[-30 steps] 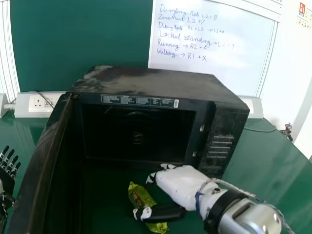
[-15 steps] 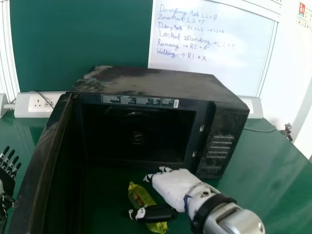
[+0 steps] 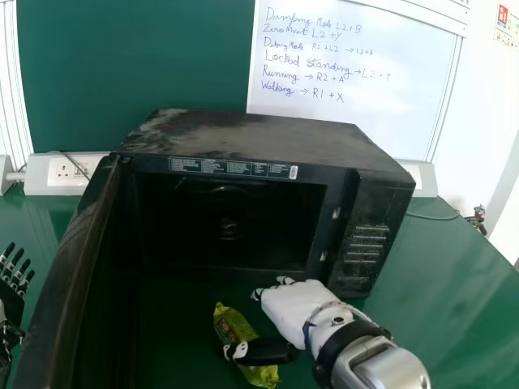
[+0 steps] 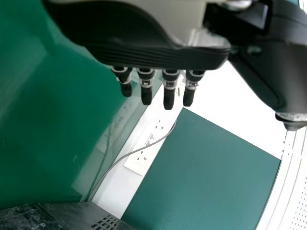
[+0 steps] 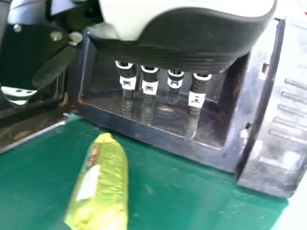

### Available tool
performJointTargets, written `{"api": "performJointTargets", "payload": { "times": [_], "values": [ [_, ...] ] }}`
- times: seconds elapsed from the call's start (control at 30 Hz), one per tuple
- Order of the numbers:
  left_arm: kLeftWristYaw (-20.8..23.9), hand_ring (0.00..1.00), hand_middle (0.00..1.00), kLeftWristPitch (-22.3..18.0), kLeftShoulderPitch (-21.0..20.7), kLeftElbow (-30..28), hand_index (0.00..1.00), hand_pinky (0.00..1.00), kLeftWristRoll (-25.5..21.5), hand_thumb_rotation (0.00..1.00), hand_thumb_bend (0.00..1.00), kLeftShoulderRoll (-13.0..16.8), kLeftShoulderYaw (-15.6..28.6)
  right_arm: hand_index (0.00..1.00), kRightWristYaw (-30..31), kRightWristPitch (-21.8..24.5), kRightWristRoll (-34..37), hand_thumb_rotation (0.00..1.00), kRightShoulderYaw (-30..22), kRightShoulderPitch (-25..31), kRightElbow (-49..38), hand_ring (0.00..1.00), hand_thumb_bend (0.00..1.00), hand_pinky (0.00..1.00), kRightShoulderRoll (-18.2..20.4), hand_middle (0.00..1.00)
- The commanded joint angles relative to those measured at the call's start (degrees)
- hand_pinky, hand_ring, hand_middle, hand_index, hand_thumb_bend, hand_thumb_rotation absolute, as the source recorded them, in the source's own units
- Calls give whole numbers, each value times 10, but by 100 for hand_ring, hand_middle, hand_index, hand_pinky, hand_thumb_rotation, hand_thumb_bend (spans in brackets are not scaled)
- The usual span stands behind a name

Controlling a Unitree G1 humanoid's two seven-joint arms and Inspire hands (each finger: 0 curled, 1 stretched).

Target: Put biscuit inside oven

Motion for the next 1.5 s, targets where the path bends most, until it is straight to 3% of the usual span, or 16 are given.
{"api": "performJointTargets", "payload": {
  "times": [0.0, 0.33, 0.5, 0.7, 1.13, 1.3, 1.47],
  "values": [
    [-9, 78, 83, -3, -2, 8, 83, 73, -3, 14, 69, 9, 3, 85, -4, -21, 0, 50, -15, 6, 4, 73, 100, 59, 1, 79],
    [-7, 78, 82, 0, -4, 11, 82, 72, -3, 14, 72, 12, 6, 85, 19, -80, 29, 47, -39, 12, 19, 64, 100, 50, -1, 74],
    [-10, 79, 83, 0, -4, 12, 82, 74, -6, 14, 72, 13, 6, 80, -24, -117, 18, 47, -25, 40, 33, 45, 100, 34, 3, 60],
    [-8, 79, 83, 0, -4, 10, 82, 73, -6, 14, 72, 12, 5, 79, -11, -127, 13, 46, -16, 43, 44, 50, 100, 34, 21, 63],
    [1, 78, 83, 5, 0, -1, 83, 73, -12, 14, 71, 11, 3, 80, -9, -130, 9, 46, -9, 55, 66, 48, 100, 35, 43, 63],
    [12, 77, 82, 13, -1, -8, 82, 72, -16, 13, 72, 11, 3, 79, -9, -131, 10, 46, -7, 56, 83, 54, 100, 39, 46, 65],
    [11, 78, 82, 12, 0, -8, 83, 73, -20, 13, 72, 10, 4, 80, -14, -130, 13, 45, -7, 55, 98, 51, 100, 36, 43, 64]
  ]
}}
